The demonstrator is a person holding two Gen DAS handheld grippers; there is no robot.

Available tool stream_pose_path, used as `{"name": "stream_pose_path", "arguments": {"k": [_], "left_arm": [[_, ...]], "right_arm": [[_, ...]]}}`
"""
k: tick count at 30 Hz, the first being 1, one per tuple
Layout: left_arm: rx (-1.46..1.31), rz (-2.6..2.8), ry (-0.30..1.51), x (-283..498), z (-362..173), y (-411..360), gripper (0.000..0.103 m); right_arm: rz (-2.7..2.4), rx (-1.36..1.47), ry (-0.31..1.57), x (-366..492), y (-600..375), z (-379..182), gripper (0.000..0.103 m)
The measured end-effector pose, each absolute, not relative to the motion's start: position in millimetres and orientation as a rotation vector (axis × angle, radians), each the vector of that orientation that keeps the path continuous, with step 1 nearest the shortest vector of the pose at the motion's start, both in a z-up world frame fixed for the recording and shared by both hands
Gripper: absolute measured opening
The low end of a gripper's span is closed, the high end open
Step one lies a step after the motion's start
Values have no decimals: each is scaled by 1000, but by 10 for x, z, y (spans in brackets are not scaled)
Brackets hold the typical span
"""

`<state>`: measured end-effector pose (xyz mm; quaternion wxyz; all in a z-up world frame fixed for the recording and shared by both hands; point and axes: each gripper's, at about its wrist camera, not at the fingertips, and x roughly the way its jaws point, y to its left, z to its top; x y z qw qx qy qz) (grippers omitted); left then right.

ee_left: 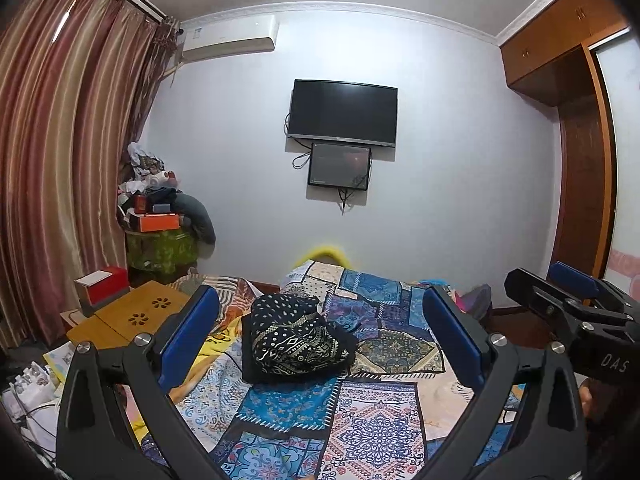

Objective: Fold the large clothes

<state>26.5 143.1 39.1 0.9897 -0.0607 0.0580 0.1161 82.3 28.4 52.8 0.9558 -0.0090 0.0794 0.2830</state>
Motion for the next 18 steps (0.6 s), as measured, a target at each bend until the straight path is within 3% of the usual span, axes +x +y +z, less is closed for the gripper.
{"name": "stream_pose_path", "arguments": {"k": [18], "left_arm": [[-136,222,141,326,301,1453,102]], "right_arm": [[567,-21,196,868,319,460,100]]}}
